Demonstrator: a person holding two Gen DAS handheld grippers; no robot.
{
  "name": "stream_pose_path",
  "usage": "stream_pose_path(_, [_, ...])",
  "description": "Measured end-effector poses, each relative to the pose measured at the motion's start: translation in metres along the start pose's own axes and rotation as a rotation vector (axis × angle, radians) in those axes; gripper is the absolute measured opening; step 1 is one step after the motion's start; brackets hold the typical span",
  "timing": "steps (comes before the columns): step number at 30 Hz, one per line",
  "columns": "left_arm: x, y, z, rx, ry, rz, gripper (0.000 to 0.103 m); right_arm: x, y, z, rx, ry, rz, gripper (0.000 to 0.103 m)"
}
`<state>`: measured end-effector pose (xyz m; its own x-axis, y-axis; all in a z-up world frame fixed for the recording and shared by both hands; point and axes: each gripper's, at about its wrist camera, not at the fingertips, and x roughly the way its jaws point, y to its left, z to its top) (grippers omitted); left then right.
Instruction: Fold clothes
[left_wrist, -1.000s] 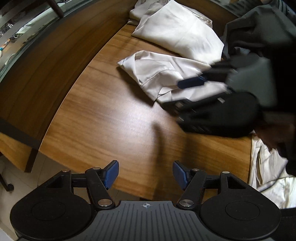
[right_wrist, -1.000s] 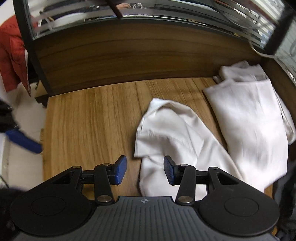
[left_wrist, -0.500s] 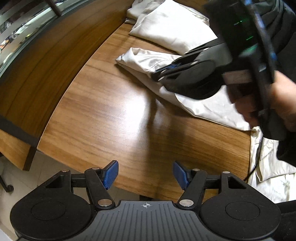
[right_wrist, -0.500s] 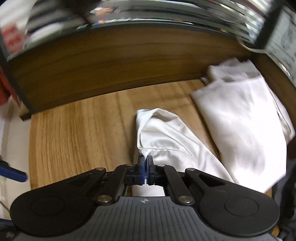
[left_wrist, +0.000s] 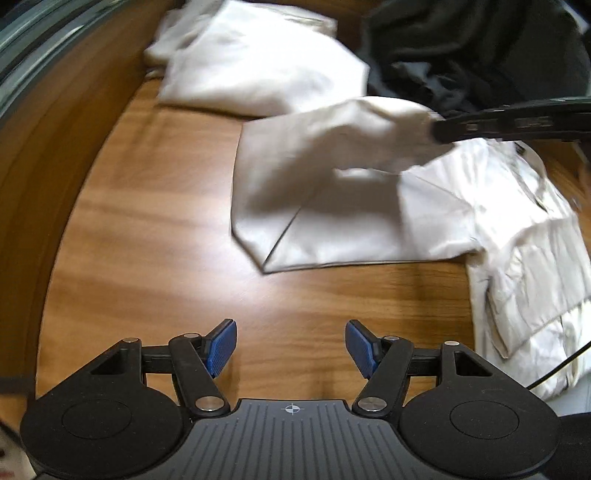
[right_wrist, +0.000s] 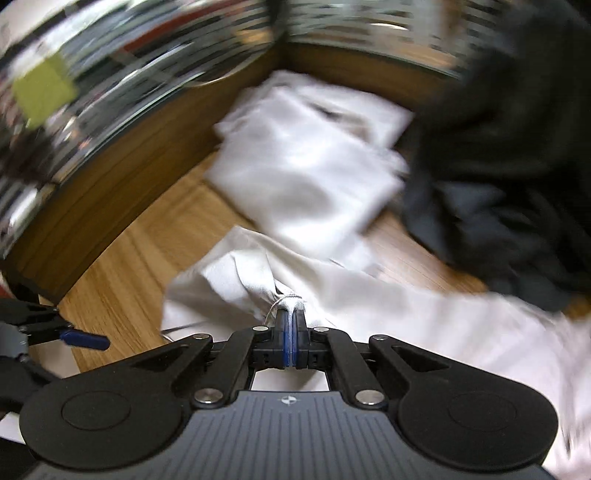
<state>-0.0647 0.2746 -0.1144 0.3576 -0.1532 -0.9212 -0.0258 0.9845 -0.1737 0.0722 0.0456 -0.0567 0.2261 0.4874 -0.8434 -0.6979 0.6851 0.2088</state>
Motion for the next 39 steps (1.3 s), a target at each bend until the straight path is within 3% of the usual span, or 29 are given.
stream_pose_path(11, [0.013,-0.059,0.02,0.236,0.016,-0.113,0.068,-0.108,-0.11,-0.105,0.346,0.038,-0.158,0.001])
stream_pose_path(23, [0.033,-0.123,0.031,0.417,0.065,-0.205,0.068,-0.192,-0.203,-0.263,0.869,0.034,-0.253,0.001])
stream_pose_path(29, [0.044,-0.154,0.035,0.461,0.09,-0.213,0.068,-0.2,-0.233,-0.332,0.96,0.094,-0.336,0.001])
stream_pose_path(32, [0.045,-0.167,0.034,0.49,0.095,-0.202,0.068,-0.197,-0.243,-0.35,0.956,0.088,-0.357,0.004])
stream_pose_path(36, [0.045,-0.177,0.032,0.505,0.103,-0.176,0.068,-0.194,-0.24,-0.366,0.943,0.04,-0.377,0.027])
stream_pose_path(39, [0.045,-0.18,0.03,0.491,0.107,-0.156,0.068,-0.187,-0.236,-0.38,0.967,-0.004,-0.375,0.032])
